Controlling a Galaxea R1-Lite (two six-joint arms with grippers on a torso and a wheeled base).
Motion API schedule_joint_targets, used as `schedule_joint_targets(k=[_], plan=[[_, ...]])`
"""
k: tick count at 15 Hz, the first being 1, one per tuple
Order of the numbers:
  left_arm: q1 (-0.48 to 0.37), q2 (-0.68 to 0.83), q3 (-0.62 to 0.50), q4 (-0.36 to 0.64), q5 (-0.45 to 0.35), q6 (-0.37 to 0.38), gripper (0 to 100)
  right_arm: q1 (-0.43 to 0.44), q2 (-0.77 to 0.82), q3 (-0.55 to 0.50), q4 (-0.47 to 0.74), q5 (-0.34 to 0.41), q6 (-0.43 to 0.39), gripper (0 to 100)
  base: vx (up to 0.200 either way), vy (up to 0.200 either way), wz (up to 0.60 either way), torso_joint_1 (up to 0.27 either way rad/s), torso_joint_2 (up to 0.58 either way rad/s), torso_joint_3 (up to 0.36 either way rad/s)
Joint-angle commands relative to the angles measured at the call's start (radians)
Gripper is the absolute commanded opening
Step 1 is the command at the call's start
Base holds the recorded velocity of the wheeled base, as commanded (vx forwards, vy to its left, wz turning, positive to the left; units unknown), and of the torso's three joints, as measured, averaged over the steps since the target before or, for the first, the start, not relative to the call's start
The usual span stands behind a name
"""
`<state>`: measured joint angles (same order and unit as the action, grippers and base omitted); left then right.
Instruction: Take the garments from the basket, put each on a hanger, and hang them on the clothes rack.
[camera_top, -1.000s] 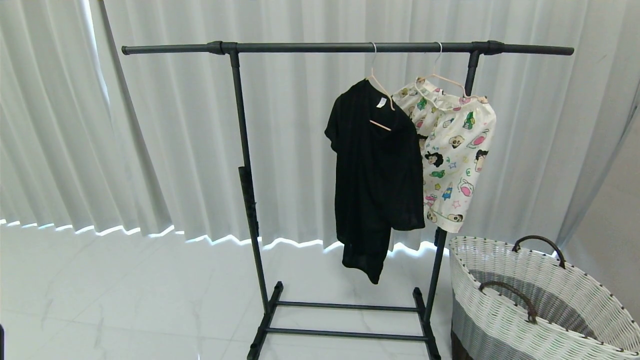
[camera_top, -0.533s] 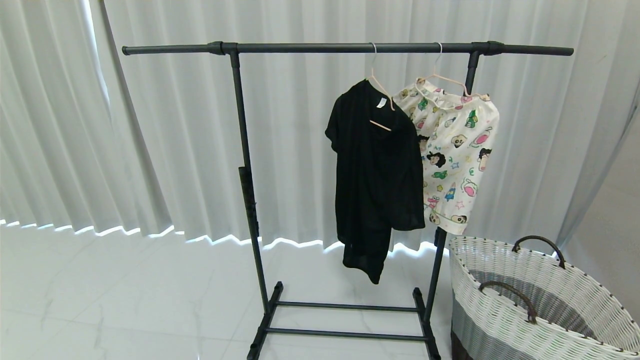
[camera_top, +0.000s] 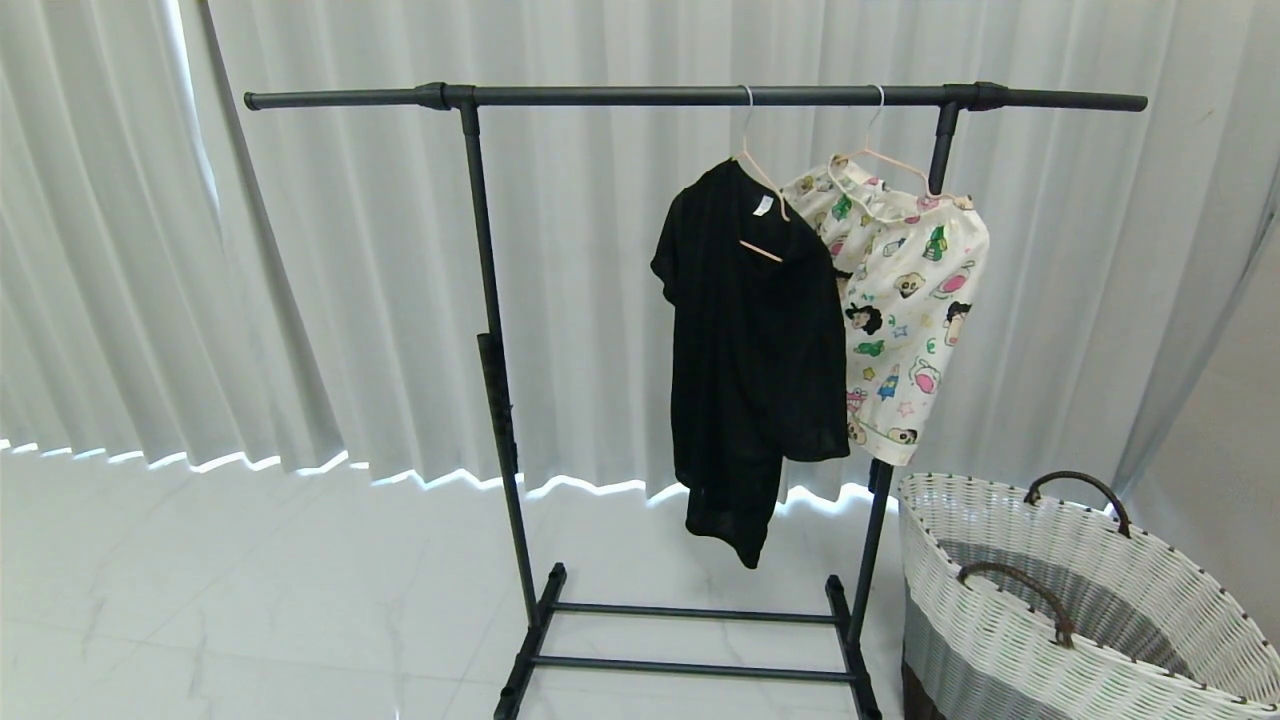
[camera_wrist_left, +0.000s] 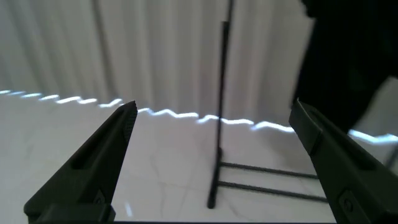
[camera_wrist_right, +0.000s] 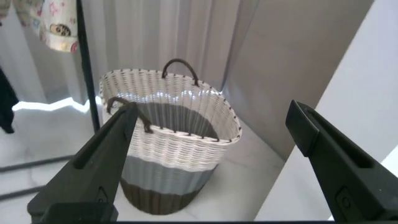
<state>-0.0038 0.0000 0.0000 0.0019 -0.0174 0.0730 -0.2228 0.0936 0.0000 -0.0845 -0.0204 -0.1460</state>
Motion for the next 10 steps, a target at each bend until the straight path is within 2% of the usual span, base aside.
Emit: schedule_joint_targets(k=[1,2,4,5,6,7,8,9,10], plan=[[-0.002,0.000,0.000,0.003,-0.007,0.008,100,-0.001,0.003,0.000,0.008,0.148,-0.001,100,0.000,0.000,0.00,0.000,0.00,0.000],[-0.002,0.000,0.000,0.003,-0.009,0.002,100,0.000,0.005,0.000,0.045,0.224,-0.003,100,0.000,0.000,0.00,0.000,0.00,0.000],[-0.002,0.000,0.000,0.003,-0.007,0.001,100,0.002,0.005,-0.017,0.089,0.224,0.011,100,0.000,0.000,0.00,0.000,0.00,0.000],[-0.002,0.000,0.000,0.004,-0.007,0.001,100,0.002,0.003,-0.008,0.058,0.166,0.003,100,0.000,0.000,0.00,0.000,0.00,0.000],[-0.002,0.000,0.000,0.004,-0.007,0.001,100,0.002,0.005,0.000,-0.023,0.025,-0.014,100,0.000,0.000,0.00,0.000,0.00,0.000],[-0.002,0.000,0.000,0.004,-0.007,0.001,100,0.002,0.005,0.000,-0.012,-0.102,-0.004,100,0.000,0.000,0.00,0.000,0.00,0.000],[-0.002,0.000,0.000,0.004,-0.007,0.001,100,0.002,0.005,0.000,0.003,-0.156,0.023,100,0.000,0.000,0.00,0.000,0.00,0.000],[-0.002,0.000,0.000,0.004,-0.007,0.001,100,0.020,0.026,0.000,0.012,-0.147,0.071,100,0.000,0.000,0.00,0.000,0.00,0.000],[-0.002,0.000,0.000,0.004,-0.007,0.001,100,0.054,0.049,0.000,0.012,-0.145,0.072,100,0.000,0.000,0.00,0.000,0.00,0.000]])
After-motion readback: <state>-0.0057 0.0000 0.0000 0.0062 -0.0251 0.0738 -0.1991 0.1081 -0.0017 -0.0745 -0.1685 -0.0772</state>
